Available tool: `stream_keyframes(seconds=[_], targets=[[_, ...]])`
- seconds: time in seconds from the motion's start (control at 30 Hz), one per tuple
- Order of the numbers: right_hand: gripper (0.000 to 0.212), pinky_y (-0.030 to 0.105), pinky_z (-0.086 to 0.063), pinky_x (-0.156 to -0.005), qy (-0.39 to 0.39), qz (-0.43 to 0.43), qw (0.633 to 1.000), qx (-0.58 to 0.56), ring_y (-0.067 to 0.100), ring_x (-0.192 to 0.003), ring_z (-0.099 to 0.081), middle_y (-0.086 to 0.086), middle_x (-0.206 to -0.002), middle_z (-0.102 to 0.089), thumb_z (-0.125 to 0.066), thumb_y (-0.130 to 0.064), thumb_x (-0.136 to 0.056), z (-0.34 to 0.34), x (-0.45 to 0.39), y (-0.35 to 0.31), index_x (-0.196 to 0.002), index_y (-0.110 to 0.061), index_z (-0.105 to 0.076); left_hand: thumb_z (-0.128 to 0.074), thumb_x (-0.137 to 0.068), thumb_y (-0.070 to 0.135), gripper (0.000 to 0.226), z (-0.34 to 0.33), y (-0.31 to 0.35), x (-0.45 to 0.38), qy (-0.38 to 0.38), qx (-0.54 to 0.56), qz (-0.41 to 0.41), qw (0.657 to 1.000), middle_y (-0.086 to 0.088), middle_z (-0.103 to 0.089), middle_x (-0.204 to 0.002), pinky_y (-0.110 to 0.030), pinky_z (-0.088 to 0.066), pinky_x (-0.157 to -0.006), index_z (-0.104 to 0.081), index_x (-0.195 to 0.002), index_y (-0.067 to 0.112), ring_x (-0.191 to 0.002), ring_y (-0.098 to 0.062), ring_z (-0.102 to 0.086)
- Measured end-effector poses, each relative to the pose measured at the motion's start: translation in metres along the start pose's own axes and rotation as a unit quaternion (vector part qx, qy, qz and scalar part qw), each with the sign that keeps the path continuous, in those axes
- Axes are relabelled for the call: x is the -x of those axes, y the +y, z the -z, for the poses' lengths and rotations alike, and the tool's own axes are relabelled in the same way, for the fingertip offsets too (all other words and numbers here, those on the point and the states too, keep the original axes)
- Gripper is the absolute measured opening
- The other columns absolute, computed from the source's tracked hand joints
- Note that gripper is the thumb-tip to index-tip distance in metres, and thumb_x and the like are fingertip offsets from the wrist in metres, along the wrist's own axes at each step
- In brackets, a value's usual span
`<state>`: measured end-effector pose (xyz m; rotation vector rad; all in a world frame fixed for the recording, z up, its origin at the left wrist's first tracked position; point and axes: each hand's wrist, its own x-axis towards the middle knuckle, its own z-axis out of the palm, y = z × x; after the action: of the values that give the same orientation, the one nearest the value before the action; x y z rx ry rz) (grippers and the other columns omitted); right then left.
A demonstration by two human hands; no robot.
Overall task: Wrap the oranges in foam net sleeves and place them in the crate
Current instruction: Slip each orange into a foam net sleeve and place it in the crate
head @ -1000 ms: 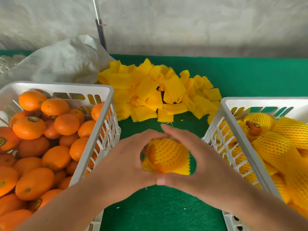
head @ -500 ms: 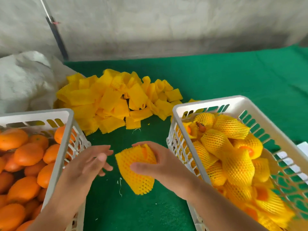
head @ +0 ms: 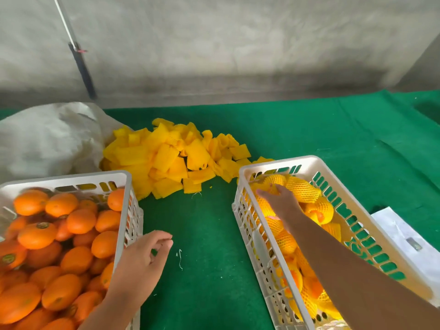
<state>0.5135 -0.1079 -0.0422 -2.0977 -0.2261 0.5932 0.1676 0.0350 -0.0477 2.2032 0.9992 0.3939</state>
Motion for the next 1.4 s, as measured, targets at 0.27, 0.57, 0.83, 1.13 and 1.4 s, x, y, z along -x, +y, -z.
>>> stream_keyframes(seconds=[0.27,0.57,0.83,1.13,1.4], targets=[[0.076,0.053,-0.059,-0.093,-0.002,0.045,0.992,0.117,0.036,-0.136,-0.053,0.008,-0.164,-0.043,-0.073,-0.047,-0.096,0.018,0.015,-0.001,-0.161,-0.032,-0.038,-0.069,-0.098,0.042,0.044,0.060,-0.082,0.062,0.033,-0.160,0.104,0.981,0.004,-0.056,-0.149,-0.047,-0.038,-0.120,-0.061,-0.140,0.028,-0.142,-0.020,-0.046],[0.069,0.045,-0.039,-0.113,-0.017,0.162,0.957,0.242,0.034,-0.148,-0.043,0.010,-0.164,-0.043,-0.075,-0.039,-0.097,-0.032,0.106,0.027,-0.157,-0.020,-0.047,-0.051,-0.108,0.039,0.039,0.063,-0.083,0.091,-0.118,-0.200,0.096,0.968,0.004,-0.050,-0.153,-0.034,-0.046,-0.113,-0.053,-0.146,0.026,-0.142,-0.017,-0.046],[0.069,0.056,-0.024,-0.126,-0.013,0.180,0.936,0.303,0.032,-0.157,-0.027,0.010,-0.170,-0.031,-0.079,-0.037,-0.093,-0.044,0.116,0.035,-0.154,-0.018,-0.052,-0.062,-0.100,0.039,0.028,0.126,-0.117,0.090,0.033,-0.310,0.068,0.948,0.000,-0.053,-0.147,-0.046,-0.040,-0.112,-0.064,-0.126,0.028,-0.142,-0.024,-0.043],[0.073,0.057,-0.018,-0.126,-0.006,0.178,0.920,0.350,0.030,-0.159,-0.018,0.003,-0.174,-0.019,-0.080,-0.040,-0.091,-0.049,0.117,0.036,-0.155,-0.022,-0.050,-0.053,-0.103,0.056,0.060,0.181,-0.169,0.069,0.032,-0.343,0.158,0.926,-0.011,-0.039,-0.159,-0.056,-0.041,-0.112,-0.044,-0.150,0.020,-0.149,-0.034,-0.033],[0.071,0.056,-0.015,-0.127,-0.006,0.164,0.922,0.351,0.031,-0.160,-0.015,0.004,-0.175,-0.015,-0.081,-0.038,-0.091,-0.055,0.125,0.028,-0.154,-0.021,-0.053,-0.066,-0.098,0.043,0.064,0.200,-0.182,0.007,-0.019,-0.370,0.127,0.920,-0.006,-0.045,-0.150,-0.050,-0.041,-0.111,-0.037,-0.150,0.021,-0.141,-0.031,-0.042]])
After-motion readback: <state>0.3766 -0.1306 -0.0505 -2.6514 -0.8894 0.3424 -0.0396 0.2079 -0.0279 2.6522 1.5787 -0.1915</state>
